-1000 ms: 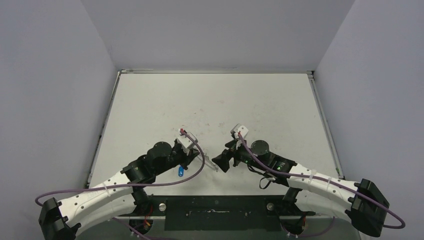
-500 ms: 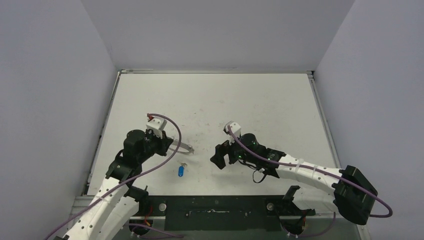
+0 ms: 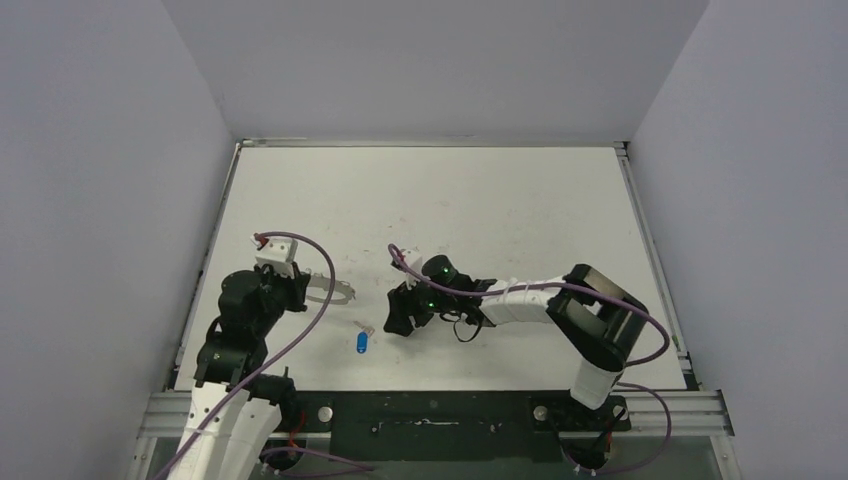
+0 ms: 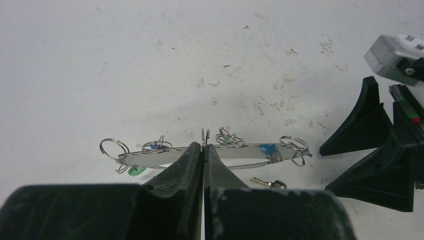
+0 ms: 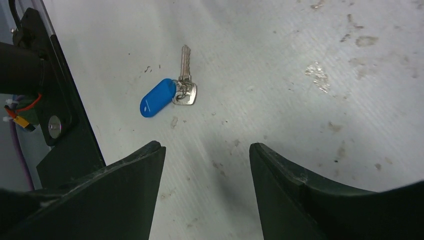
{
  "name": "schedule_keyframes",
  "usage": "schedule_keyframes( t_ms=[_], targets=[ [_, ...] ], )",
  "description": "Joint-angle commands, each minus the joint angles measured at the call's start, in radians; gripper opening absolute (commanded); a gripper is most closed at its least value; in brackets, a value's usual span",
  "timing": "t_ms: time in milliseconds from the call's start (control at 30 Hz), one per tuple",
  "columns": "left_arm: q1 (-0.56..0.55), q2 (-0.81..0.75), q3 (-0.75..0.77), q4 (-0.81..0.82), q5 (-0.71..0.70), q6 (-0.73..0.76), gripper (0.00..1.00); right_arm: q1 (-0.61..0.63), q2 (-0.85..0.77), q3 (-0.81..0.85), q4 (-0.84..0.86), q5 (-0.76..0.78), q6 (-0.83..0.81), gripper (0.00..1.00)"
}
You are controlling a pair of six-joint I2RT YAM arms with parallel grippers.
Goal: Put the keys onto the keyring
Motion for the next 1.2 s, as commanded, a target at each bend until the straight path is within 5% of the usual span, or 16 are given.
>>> schedule_keyframes(
  t_ms=[0,200,1167],
  targets=[
    [0.013,-0.058,0.009,-0.009,-0.084,0.012,0.00,0.049,0.089,0.078,0.146,-0.063,0.016,0.60],
    [0.012,-0.066,0.005,-0.014,-0.111,0.012,0.00,0.100,0.237,0.167,0.171,-0.077,0.039,0.38],
    [0.013,-0.052,0.000,-0.001,-0.079,0.013,0.00,0.173,0.235,0.272,0.083,0.032,-0.115,0.40]
  ],
)
